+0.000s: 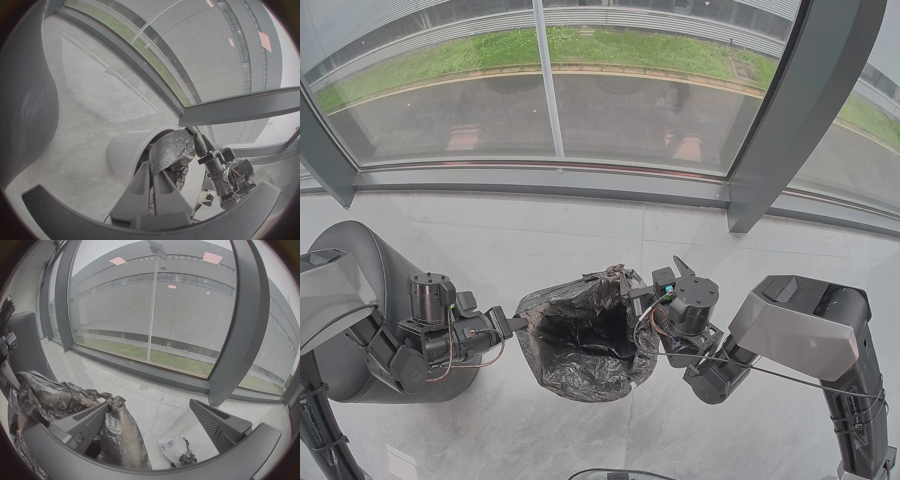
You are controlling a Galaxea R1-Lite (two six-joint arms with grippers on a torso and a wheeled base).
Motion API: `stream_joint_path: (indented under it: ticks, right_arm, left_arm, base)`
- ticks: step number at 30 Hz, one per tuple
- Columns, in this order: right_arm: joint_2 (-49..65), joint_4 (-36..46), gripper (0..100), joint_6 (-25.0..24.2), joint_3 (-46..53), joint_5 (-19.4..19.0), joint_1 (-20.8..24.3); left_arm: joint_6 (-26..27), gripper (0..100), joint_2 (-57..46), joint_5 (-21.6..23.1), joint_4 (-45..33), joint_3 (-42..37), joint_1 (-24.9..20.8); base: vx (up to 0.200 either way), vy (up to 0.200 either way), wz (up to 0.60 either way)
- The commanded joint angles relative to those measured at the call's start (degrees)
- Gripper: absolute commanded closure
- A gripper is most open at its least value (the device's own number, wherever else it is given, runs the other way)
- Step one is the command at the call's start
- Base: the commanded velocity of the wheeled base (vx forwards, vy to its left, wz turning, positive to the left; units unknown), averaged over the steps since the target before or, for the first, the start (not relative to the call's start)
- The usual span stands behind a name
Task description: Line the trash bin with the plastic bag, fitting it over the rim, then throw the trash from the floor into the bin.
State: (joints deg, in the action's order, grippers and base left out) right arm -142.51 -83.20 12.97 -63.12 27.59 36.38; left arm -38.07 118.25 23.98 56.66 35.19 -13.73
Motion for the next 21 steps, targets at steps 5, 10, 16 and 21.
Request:
stream_joint_path:
  ticks: [5,10,16,21]
  right_arm:
    - [-0.2,0.0,0,0.0,-0.2,0.0,-0.2]
    - [-0.4,0.0,0,0.0,-0.7,0.0,-0.3]
    - [-0.5,0.0,0,0.1,-0.8,0.0,-0.4]
    - [-0.8,0.0,0,0.1,-1.5,0.0,-0.4]
  left_arm:
    - [0.3,100,2.4,0.0,0.1,0.8,0.4]
    - [0.3,100,3.7,0.1,0.1,2.4,0.3]
    - [0.3,100,4.3,0.0,0.1,2.5,0.5]
    - [0.3,100,5.1,0.0,0.1,3.0,0.5]
  base:
    - [0.000,0.000,0.00]
    - [0.000,0.000,0.00]
    - [0.000,0.000,0.00]
    - [0.000,0.000,0.00]
